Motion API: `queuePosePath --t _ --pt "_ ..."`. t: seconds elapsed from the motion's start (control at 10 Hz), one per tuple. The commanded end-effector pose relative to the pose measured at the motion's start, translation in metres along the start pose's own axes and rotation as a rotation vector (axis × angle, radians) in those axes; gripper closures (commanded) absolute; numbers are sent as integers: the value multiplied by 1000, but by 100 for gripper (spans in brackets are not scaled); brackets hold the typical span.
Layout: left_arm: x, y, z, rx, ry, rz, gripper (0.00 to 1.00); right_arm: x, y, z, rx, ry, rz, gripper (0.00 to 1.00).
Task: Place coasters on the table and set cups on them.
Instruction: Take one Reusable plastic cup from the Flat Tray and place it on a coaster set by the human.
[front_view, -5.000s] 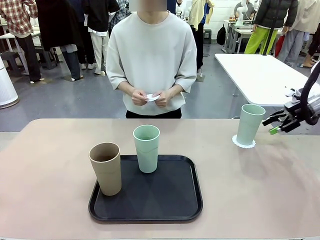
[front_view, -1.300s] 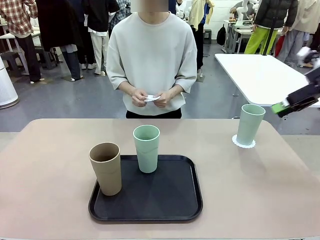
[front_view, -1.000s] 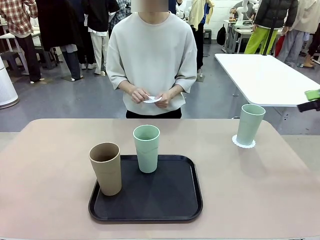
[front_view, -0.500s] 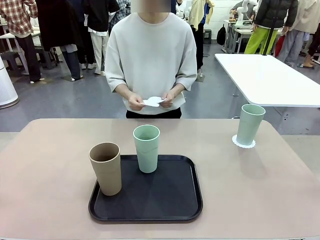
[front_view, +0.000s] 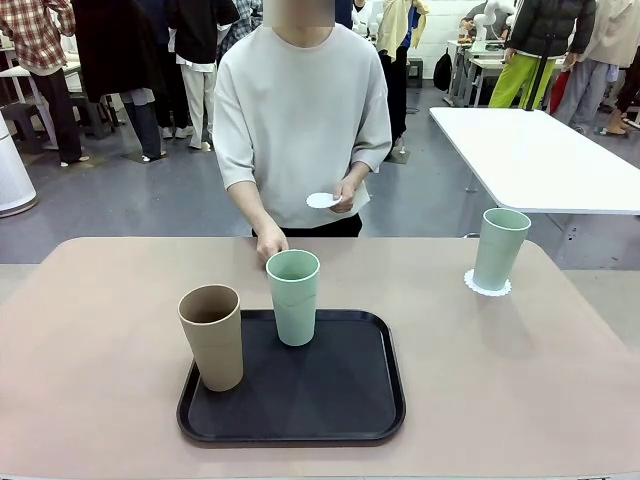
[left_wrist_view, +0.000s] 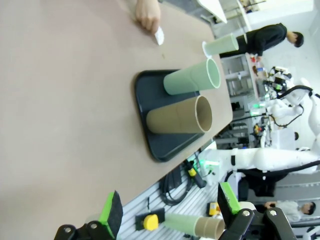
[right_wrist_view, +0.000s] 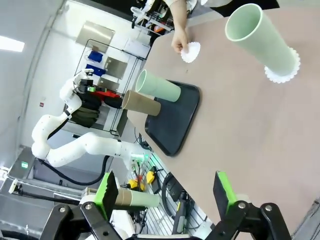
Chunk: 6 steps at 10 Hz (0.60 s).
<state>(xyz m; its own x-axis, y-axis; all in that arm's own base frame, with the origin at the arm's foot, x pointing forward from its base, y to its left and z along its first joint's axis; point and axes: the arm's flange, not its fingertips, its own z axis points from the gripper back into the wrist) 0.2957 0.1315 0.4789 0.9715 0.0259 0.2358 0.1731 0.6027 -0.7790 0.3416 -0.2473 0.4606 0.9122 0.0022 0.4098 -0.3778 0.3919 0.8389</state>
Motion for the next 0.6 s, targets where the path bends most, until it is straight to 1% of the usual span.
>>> queuePosePath --t 0.0,0.5 --pt "0 0 1 -8 -9 -7 0 1 0 0 -12 -2 -7 0" --pt "0 0 1 -8 -9 -7 0 1 0 0 -12 -2 -7 0"
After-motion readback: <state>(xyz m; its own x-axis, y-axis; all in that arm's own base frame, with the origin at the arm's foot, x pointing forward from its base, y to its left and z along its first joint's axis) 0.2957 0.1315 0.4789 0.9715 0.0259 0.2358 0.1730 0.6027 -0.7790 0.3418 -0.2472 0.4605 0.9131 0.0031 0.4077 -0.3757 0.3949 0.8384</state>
